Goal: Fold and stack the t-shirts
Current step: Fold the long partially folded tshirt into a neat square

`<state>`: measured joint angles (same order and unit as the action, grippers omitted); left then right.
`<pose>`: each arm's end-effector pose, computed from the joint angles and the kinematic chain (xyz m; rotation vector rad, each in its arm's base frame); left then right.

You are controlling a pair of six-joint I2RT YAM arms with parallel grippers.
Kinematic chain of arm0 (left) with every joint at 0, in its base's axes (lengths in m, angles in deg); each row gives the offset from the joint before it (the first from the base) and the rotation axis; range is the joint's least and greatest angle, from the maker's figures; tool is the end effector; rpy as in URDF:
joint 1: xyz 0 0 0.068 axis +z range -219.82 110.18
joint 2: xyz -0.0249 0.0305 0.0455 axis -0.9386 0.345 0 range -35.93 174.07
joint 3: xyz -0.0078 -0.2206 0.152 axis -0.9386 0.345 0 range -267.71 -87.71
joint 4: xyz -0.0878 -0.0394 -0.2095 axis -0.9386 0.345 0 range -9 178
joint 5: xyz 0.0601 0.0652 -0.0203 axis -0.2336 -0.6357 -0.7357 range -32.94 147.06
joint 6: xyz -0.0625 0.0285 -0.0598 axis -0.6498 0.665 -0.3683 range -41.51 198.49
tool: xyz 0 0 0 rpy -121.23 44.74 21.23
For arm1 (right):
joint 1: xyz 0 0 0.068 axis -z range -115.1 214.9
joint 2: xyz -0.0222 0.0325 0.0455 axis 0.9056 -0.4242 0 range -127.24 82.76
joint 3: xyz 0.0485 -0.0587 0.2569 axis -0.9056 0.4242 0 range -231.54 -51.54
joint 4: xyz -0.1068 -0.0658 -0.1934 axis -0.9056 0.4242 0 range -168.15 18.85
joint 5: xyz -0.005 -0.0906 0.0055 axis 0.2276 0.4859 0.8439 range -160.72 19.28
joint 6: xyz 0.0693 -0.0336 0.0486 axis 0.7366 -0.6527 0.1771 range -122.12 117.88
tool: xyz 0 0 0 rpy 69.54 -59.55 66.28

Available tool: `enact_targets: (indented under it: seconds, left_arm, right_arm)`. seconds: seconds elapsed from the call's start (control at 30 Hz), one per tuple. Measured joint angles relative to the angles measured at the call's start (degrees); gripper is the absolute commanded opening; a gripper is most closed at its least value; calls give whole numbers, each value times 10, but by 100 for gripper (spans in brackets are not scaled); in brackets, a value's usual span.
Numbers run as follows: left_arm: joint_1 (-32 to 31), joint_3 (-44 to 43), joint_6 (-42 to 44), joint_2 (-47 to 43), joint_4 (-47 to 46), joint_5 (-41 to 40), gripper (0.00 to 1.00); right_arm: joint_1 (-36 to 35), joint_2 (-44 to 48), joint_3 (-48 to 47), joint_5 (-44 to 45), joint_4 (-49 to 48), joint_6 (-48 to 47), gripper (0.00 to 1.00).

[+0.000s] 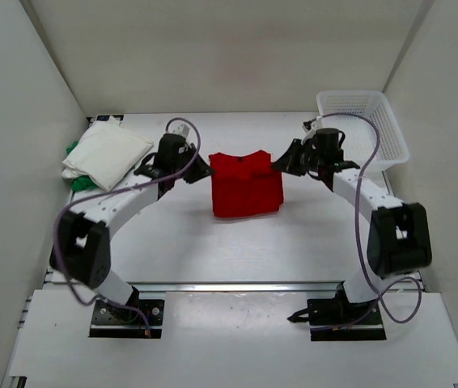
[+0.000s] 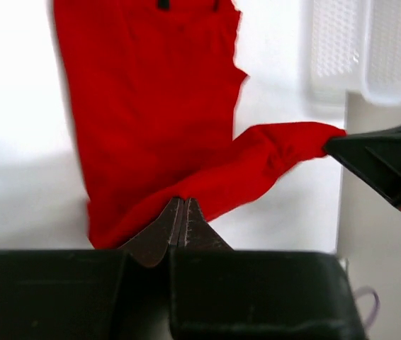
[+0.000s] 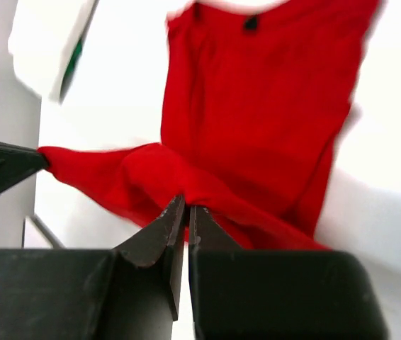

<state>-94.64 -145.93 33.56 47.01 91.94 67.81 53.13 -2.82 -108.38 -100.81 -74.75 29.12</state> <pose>0.2940 -0.1527 0.2468 -0.2949 2.3057 -0.8606 0.3216 0.1088 0.2457 0.0496 2.2113 0.9906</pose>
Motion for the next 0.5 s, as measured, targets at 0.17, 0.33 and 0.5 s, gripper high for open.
enact_targets:
  seconds: [0.17,0.33,0.5]
  left_arm:
    - [20,-162,12,176,1,-25,0]
    - [55,-286,11,316,12,-31,0]
    - [91,-297,0,374,8,-37,5]
  right_arm:
    - [31,-154,-134,-27,-16,-2,0]
    - [53,-334,-334,-70,17,-5,0]
    - [54,-497,-552,-99,83,-11,9]
